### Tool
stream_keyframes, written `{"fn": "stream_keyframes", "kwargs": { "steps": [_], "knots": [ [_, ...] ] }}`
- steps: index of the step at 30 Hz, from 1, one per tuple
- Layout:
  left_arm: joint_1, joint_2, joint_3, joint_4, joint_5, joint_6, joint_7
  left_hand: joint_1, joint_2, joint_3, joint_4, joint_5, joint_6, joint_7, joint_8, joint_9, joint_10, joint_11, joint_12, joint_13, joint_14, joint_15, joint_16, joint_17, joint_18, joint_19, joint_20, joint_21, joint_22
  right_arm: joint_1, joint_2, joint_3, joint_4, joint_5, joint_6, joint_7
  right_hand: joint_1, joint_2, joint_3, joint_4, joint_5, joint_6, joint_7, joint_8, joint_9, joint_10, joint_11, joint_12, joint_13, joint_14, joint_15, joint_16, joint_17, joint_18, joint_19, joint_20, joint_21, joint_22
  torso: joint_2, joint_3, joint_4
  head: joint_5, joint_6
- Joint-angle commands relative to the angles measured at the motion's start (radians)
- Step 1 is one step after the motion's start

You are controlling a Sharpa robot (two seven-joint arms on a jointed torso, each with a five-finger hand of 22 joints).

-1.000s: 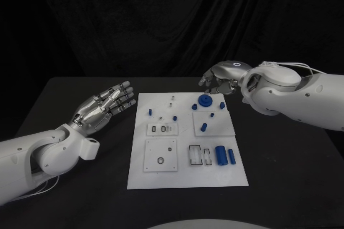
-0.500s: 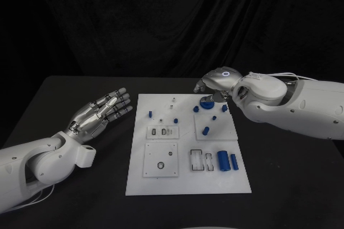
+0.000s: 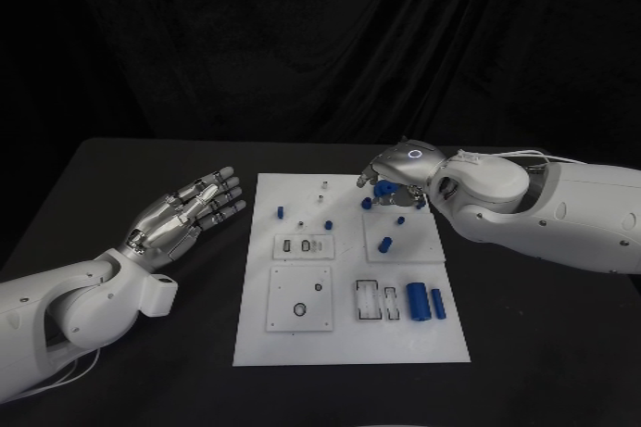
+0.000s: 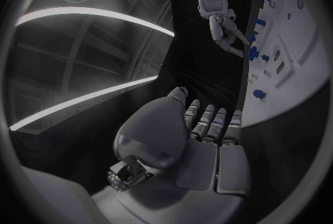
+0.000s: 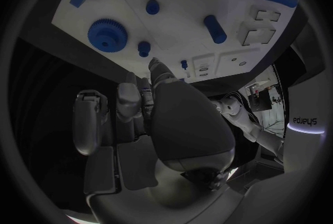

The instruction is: Assemble the parts on the task board

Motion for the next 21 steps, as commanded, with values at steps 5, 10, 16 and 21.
{"fn": "stream_keyframes", "kwargs": {
  "steps": [5,10,16,21],
  "knots": [
    [0.002,0.005,0.001,0.002,0.006,0.019,0.211,0.004,-0.006,0.006,-0.001,0.005,-0.006,0.001,-0.005,-0.001,-0.011,0.000,-0.003,-0.001,0.000,0.005,0.005,0.001,-0.006,0.002,0.004,0.006,0.002,-0.009,0.001,0.001,-0.006,-0.017,0.023,-0.019,0.012,-0.009,0.030,-0.010,0.049,-0.005,0.000,-0.011,0.007,-0.003,0.002,-0.018,0.003,0.004,-0.001,-0.001,0.009,-0.017,0.008,-0.001,0.007,0.081,-0.006,-0.0023,-0.0026,0.002,-0.008],
    [0.002,0.004,0.001,0.001,0.006,0.023,0.209,0.003,-0.006,0.007,-0.003,0.005,-0.007,0.002,-0.005,-0.001,-0.011,0.000,-0.004,-0.001,-0.001,0.005,0.005,0.001,-0.006,0.002,0.004,0.006,0.002,-0.015,0.007,0.001,-0.020,-0.017,0.022,-0.016,0.012,-0.025,0.076,-0.017,0.143,0.002,0.002,-0.018,0.016,0.004,0.005,-0.039,0.002,0.002,0.000,-0.005,0.013,-0.016,0.007,0.000,0.006,0.084,-0.010,-0.0021,-0.0063,0.007,-0.015],
    [0.002,0.001,0.001,-0.002,0.006,0.027,0.209,0.001,-0.016,0.008,-0.011,0.005,-0.006,0.004,-0.006,0.000,-0.013,0.000,-0.003,-0.001,-0.001,0.006,0.006,0.001,-0.009,0.003,0.004,0.007,0.002,-0.022,0.017,0.001,-0.037,-0.017,0.027,-0.012,0.007,-0.046,0.131,-0.020,0.212,0.020,-0.007,-0.019,0.024,0.003,0.006,-0.061,0.001,-0.010,0.001,-0.019,0.001,-0.013,-0.005,0.001,-0.004,0.073,-0.013,-0.0028,-0.0056,0.007,-0.019],
    [0.002,0.003,0.001,-0.006,0.006,0.035,0.208,0.001,-0.017,0.009,-0.014,0.006,-0.002,0.006,-0.005,0.000,-0.012,0.001,-0.001,0.000,0.000,0.007,0.006,0.001,-0.010,0.004,0.004,0.007,0.002,-0.029,0.025,0.001,-0.052,-0.006,0.024,-0.004,-0.005,-0.055,0.150,-0.017,0.189,0.025,-0.011,-0.022,0.026,0.004,0.006,-0.069,0.001,-0.011,0.002,-0.022,0.000,-0.013,-0.006,0.002,-0.005,0.073,-0.014,-0.0022,-0.0038,0.005,-0.022]
  ]
}}
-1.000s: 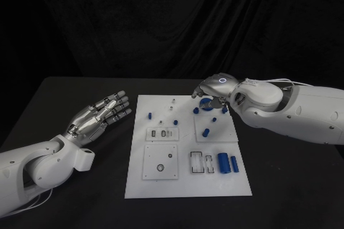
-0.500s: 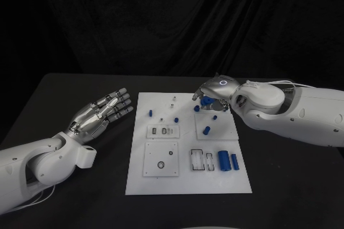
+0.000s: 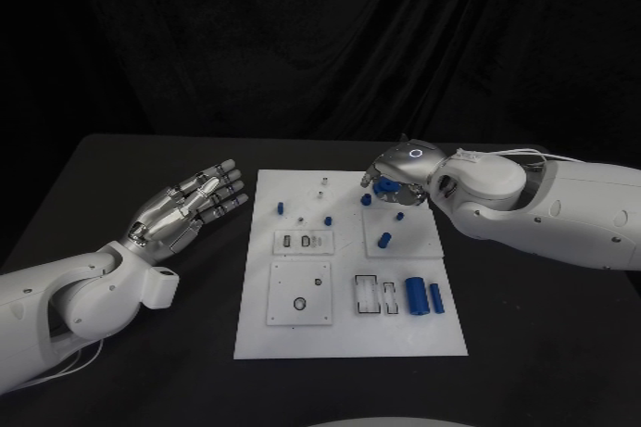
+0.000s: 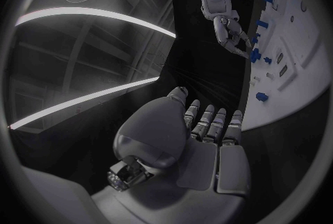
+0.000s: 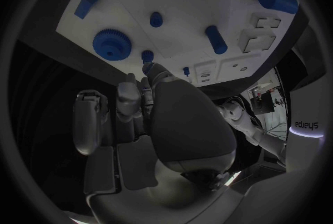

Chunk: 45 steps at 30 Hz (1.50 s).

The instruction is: Assemble the parts on the task board

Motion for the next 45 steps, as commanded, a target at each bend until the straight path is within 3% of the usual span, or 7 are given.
{"fn": "stream_keyframes", "kwargs": {
  "steps": [1,4,12,18,32,37,45],
  "knots": [
    [0.002,0.004,0.001,-0.001,0.006,0.025,0.209,-0.001,-0.009,0.003,-0.009,0.006,0.005,0.004,-0.004,0.001,-0.005,0.001,0.001,0.000,0.004,0.008,0.008,0.002,-0.011,0.005,0.004,0.008,0.002,-0.009,0.005,0.001,-0.013,0.013,-0.004,0.001,-0.005,-0.009,0.012,0.000,-0.014,0.003,-0.005,-0.009,0.001,0.005,0.006,-0.006,0.001,-0.008,-0.002,-0.007,-0.001,-0.012,-0.007,0.002,-0.005,0.073,-0.002,0.0002,0.0033,-0.003,-0.003],
    [0.002,0.005,0.001,-0.002,0.006,0.029,0.210,-0.004,-0.010,0.007,-0.015,0.007,0.014,0.008,-0.002,0.002,-0.002,0.002,0.006,0.002,0.013,0.009,0.014,0.005,-0.013,0.008,0.004,0.009,0.002,-0.016,0.011,0.001,-0.026,0.030,-0.017,0.008,-0.009,-0.011,0.021,0.001,-0.021,0.000,-0.005,-0.013,0.002,0.012,0.009,-0.006,0.002,-0.004,-0.001,-0.002,0.009,-0.013,-0.005,0.002,-0.004,0.077,-0.003,-0.0002,0.0040,-0.004,-0.003],
    [0.001,0.005,0.001,-0.006,0.006,0.032,0.210,-0.005,-0.010,0.008,-0.016,0.008,0.016,0.008,-0.001,0.003,-0.001,0.002,0.008,0.002,0.013,0.010,0.014,0.005,-0.013,0.008,0.004,0.009,0.002,-0.029,0.026,0.001,-0.052,0.046,-0.033,0.019,-0.043,-0.020,0.038,0.005,-0.130,0.011,0.001,-0.017,0.011,0.017,0.010,-0.012,0.007,-0.001,0.001,-0.004,0.016,-0.014,-0.003,0.005,-0.005,0.083,-0.006,-0.0014,0.0032,-0.003,-0.007],
    [0.001,0.009,0.001,-0.013,0.006,0.034,0.211,-0.005,-0.008,0.009,-0.017,0.009,0.014,0.008,-0.002,0.002,0.000,0.002,0.009,0.002,0.013,0.010,0.014,0.005,-0.013,0.008,0.004,0.009,0.002,-0.034,0.037,0.001,-0.061,0.048,-0.041,0.026,-0.052,-0.018,0.038,0.007,-0.148,0.012,0.000,-0.019,0.012,0.025,0.009,-0.009,0.011,0.005,0.001,0.002,0.027,-0.014,0.000,0.005,-0.004,0.086,-0.008,-0.0020,0.0024,-0.002,-0.011],
    [0.001,0.009,0.001,-0.014,0.006,0.038,0.210,-0.007,-0.004,0.015,-0.020,0.012,0.020,0.009,0.000,0.004,0.002,0.003,0.015,0.003,0.014,0.009,0.016,0.005,-0.014,0.010,0.004,0.010,0.003,-0.046,0.061,0.001,-0.089,0.069,-0.046,0.032,-0.043,-0.003,0.072,-0.001,-0.103,0.021,0.007,-0.020,0.019,0.047,0.012,-0.006,0.014,0.008,0.002,0.002,0.034,-0.014,0.000,0.005,-0.006,0.088,-0.010,-0.0015,0.0036,-0.002,-0.016],
    [0.001,0.010,0.001,-0.015,0.006,0.039,0.208,-0.007,-0.003,0.016,-0.021,0.012,0.020,0.009,0.000,0.004,0.003,0.004,0.016,0.003,0.015,0.009,0.016,0.005,-0.014,0.010,0.003,0.010,0.003,-0.052,0.067,0.001,-0.100,0.081,-0.047,0.035,-0.036,-0.006,0.100,-0.011,-0.067,0.044,0.014,-0.012,0.028,0.053,0.016,-0.013,0.012,0.008,0.004,0.002,0.037,-0.014,0.000,0.007,-0.007,0.090,-0.010,-0.0019,0.0024,0.000,-0.013],
    [0.001,0.011,0.001,-0.017,0.006,0.039,0.205,-0.007,-0.003,0.018,-0.022,0.013,0.020,0.009,0.000,0.004,0.003,0.004,0.016,0.003,0.015,0.009,0.016,0.005,-0.014,0.010,0.003,0.010,0.003,-0.058,0.080,0.001,-0.114,0.086,-0.043,0.037,-0.037,-0.006,0.107,-0.012,-0.064,0.055,0.016,-0.007,0.033,0.057,0.017,-0.014,0.012,0.010,0.005,0.004,0.042,-0.014,-0.001,0.008,-0.008,0.090,-0.011,-0.0015,0.0019,0.000,-0.017]
  ]
}}
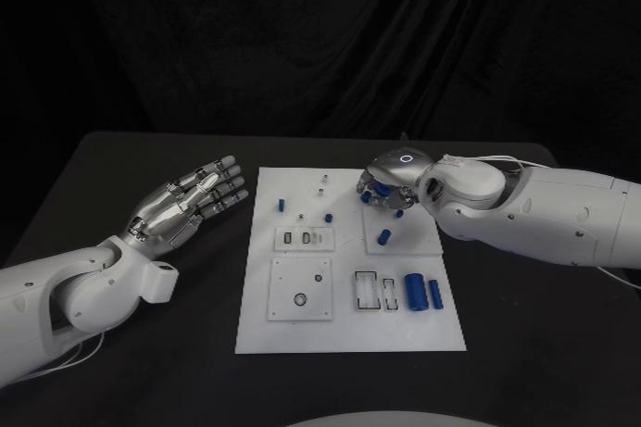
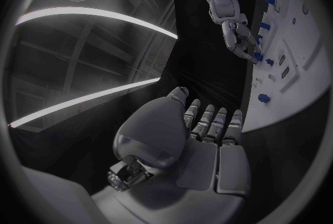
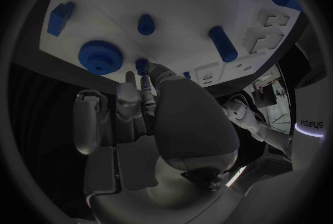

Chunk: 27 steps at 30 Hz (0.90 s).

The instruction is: Assemble the parts on the task board

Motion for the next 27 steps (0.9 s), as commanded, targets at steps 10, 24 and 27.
{"fn": "stream_keyframes", "kwargs": {
  "steps": [10,24,27],
  "knots": [
    [0.001,0.006,0.001,0.000,0.005,0.018,0.199,-0.003,0.004,0.008,-0.011,0.007,0.005,0.002,-0.001,0.001,0.002,0.007,0.002,0.001,0.004,0.001,0.004,0.001,-0.015,0.006,0.000,0.006,0.001,-0.014,0.019,0.001,-0.022,0.008,-0.007,0.005,0.002,0.006,0.031,-0.007,-0.002,0.050,0.012,0.023,0.022,0.046,-0.001,0.001,0.002,0.016,0.001,0.012,0.021,-0.016,0.006,0.008,-0.001,0.098,-0.002,0.0012,-0.0002,0.000,-0.005],
    [0.000,0.013,0.001,-0.011,0.005,0.029,0.191,-0.005,-0.001,0.015,-0.020,0.005,0.005,0.006,-0.002,0.001,0.002,0.009,0.004,0.001,0.008,0.004,0.007,0.002,-0.017,0.007,0.001,0.006,0.001,-0.025,0.027,0.001,-0.046,0.008,-0.044,0.028,0.009,0.021,0.045,-0.038,-0.011,0.115,0.021,0.068,0.078,0.129,-0.018,0.021,0.014,0.040,-0.001,0.035,0.062,-0.025,0.037,0.006,0.021,0.136,-0.003,-0.0002,-0.0005,0.005,-0.010],
    [0.000,0.012,0.001,-0.011,0.005,0.030,0.189,-0.006,-0.002,0.017,-0.022,0.005,0.007,0.007,-0.001,0.001,0.002,0.010,0.005,0.001,0.008,0.006,0.008,0.002,-0.018,0.007,0.001,0.006,0.001,-0.026,0.023,0.001,-0.043,0.013,-0.086,0.041,0.022,0.028,0.050,-0.057,-0.011,0.132,0.028,0.084,0.101,0.161,-0.029,0.029,0.020,0.044,-0.009,0.035,0.064,-0.027,0.043,0.000,0.026,0.144,-0.003,0.0001,0.0010,0.001,-0.008]
  ]
}}
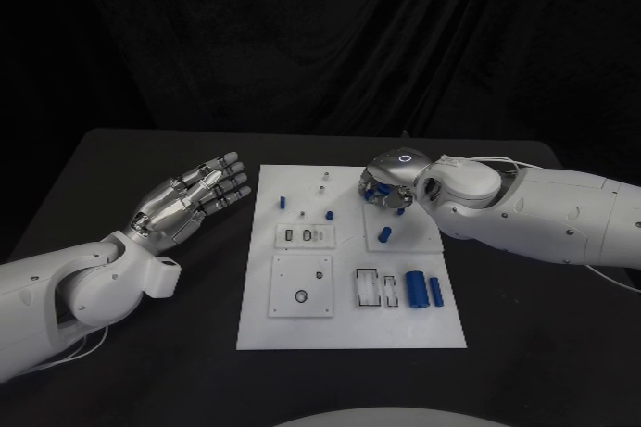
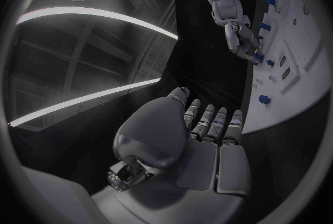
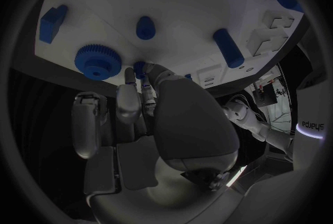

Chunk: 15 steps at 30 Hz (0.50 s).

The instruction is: Assemble the parts on the task board

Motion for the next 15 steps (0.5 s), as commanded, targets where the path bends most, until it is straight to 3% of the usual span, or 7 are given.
{"fn": "stream_keyframes", "kwargs": {
  "steps": [1,4,9,12,15],
  "knots": [
    [0.000,0.001,0.001,0.001,0.005,0.018,0.189,-0.006,-0.002,0.002,-0.007,0.001,0.004,0.005,-0.001,0.001,-0.001,0.007,0.005,0.001,0.005,0.002,0.004,0.002,-0.018,0.007,0.001,0.006,0.002,-0.005,-0.007,-0.001,0.004,0.008,-0.077,0.028,0.016,0.017,0.005,-0.019,-0.007,0.012,0.006,0.011,0.019,0.028,-0.011,0.008,0.009,0.005,-0.008,-0.001,-0.003,-0.011,0.010,-0.007,0.006,0.144,0.000,-0.0002,0.0006,-0.005,0.005],
    [0.000,0.000,0.001,0.002,0.005,0.017,0.188,-0.007,-0.002,0.004,-0.009,0.001,0.008,0.006,0.000,0.002,0.000,0.008,0.007,0.002,0.006,0.003,0.005,0.002,-0.019,0.008,0.001,0.007,0.002,-0.004,-0.015,-0.001,0.018,0.026,-0.105,0.036,0.016,0.020,0.002,-0.024,-0.034,0.020,0.013,0.020,0.038,0.043,-0.016,0.008,0.011,0.010,-0.013,0.001,0.004,-0.012,0.013,-0.013,0.008,0.149,0.000,-0.0004,0.0004,-0.006,0.013],
    [0.000,0.000,0.001,0.001,0.005,0.017,0.187,-0.008,-0.002,0.006,-0.011,0.001,0.012,0.008,0.001,0.003,0.000,0.009,0.009,0.002,0.006,0.003,0.006,0.002,-0.019,0.009,0.001,0.007,0.002,0.018,-0.021,0.000,0.044,0.051,-0.134,0.040,0.011,0.020,-0.003,-0.023,-0.050,0.023,0.018,0.024,0.050,0.050,-0.017,0.003,0.011,0.014,-0.010,0.004,0.012,-0.014,0.018,-0.012,0.011,0.155,-0.001,-0.0002,-0.0001,0.001,0.010],
    [0.000,0.001,0.001,0.000,0.005,0.016,0.186,-0.009,-0.002,0.008,-0.012,0.002,0.016,0.009,0.002,0.003,0.001,0.010,0.010,0.002,0.007,0.004,0.006,0.002,-0.020,0.009,0.001,0.007,0.002,0.043,-0.016,0.000,0.056,0.081,-0.131,0.038,0.007,0.019,-0.005,-0.022,-0.060,0.024,0.019,0.026,0.056,0.049,-0.016,-0.004,0.008,0.016,-0.014,0.005,0.013,-0.014,0.018,-0.014,0.011,0.156,0.000,-0.0003,0.0013,0.007,0.006],
    [0.000,0.005,0.001,-0.002,0.005,0.015,0.184,-0.009,-0.002,0.008,-0.012,0.002,0.016,0.009,0.002,0.003,0.001,0.010,0.010,0.002,0.007,0.004,0.006,0.002,-0.020,0.009,0.001,0.007,0.002,0.071,0.004,0.000,0.055,0.116,-0.107,0.034,0.004,0.020,-0.008,-0.019,-0.070,0.028,0.022,0.029,0.064,0.051,-0.016,-0.011,0.006,0.017,-0.015,0.005,0.015,-0.014,0.020,-0.015,0.012,0.158,-0.002,-0.0009,-0.0013,0.014,0.004]
  ]
}}
